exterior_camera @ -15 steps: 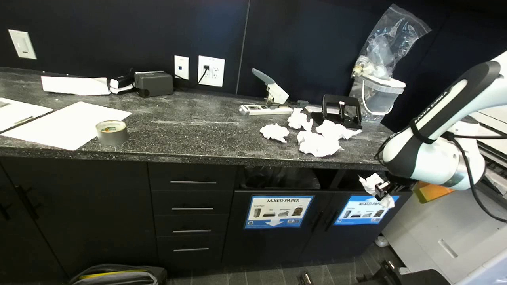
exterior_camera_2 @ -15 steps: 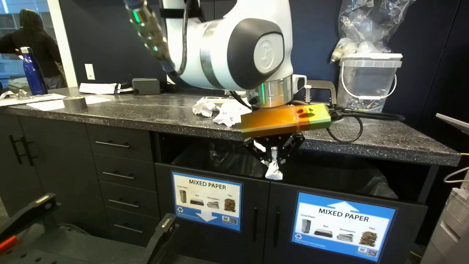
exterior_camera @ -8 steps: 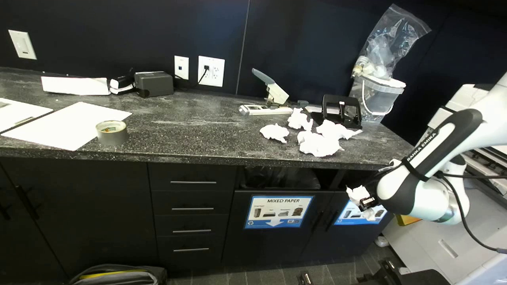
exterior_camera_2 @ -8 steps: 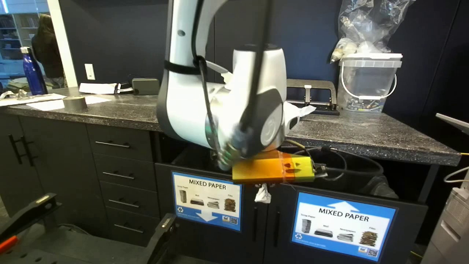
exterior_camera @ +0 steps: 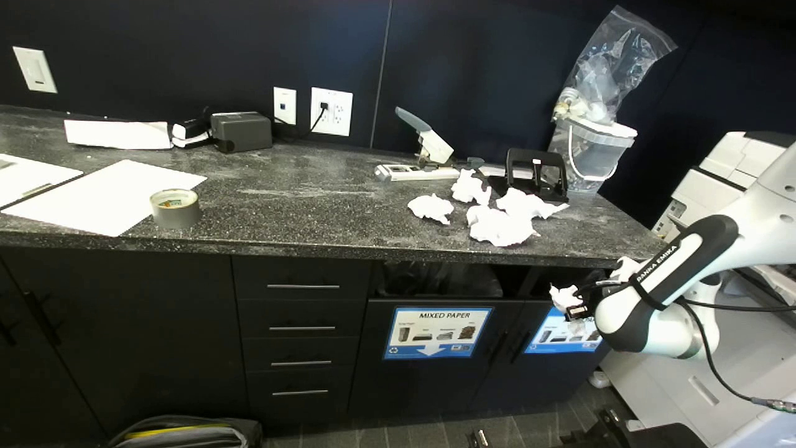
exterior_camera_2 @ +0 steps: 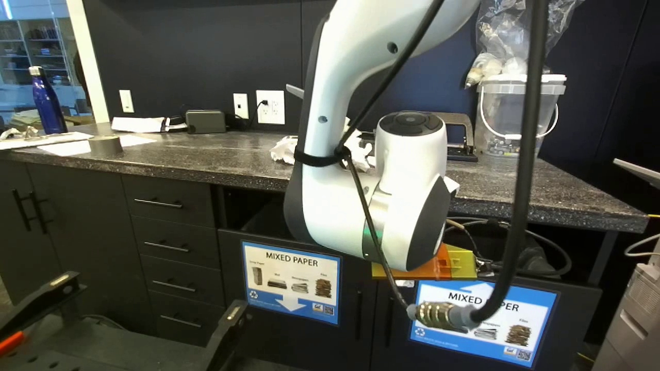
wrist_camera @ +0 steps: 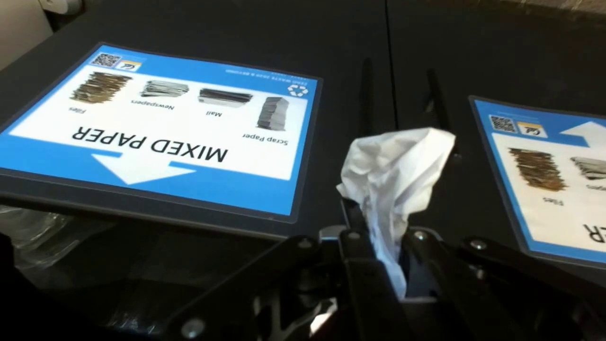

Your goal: Put the tissue into the rubbish bin.

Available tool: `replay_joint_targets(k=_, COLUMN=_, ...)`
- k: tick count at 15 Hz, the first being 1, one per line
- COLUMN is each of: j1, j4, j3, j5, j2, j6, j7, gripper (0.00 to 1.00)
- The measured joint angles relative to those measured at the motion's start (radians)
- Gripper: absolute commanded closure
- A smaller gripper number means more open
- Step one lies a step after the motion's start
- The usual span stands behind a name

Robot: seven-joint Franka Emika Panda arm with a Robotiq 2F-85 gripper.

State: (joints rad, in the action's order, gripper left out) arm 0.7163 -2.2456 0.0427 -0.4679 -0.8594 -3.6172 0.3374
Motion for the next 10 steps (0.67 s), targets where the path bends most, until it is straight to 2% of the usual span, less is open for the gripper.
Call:
replay_joint_targets(k=5, j1=0.03, j4=0.169, j3=0.031, j5=-0.053, j2=-0.113, j6=0.0, j7=-0.074, gripper=0.87)
replay_joint_targets(k=10, j1=0.158, j4=0.312, j3=0.113, j5=-0.207, j2=-0.229, j6=0.001, j7=-0.126, gripper=0.87)
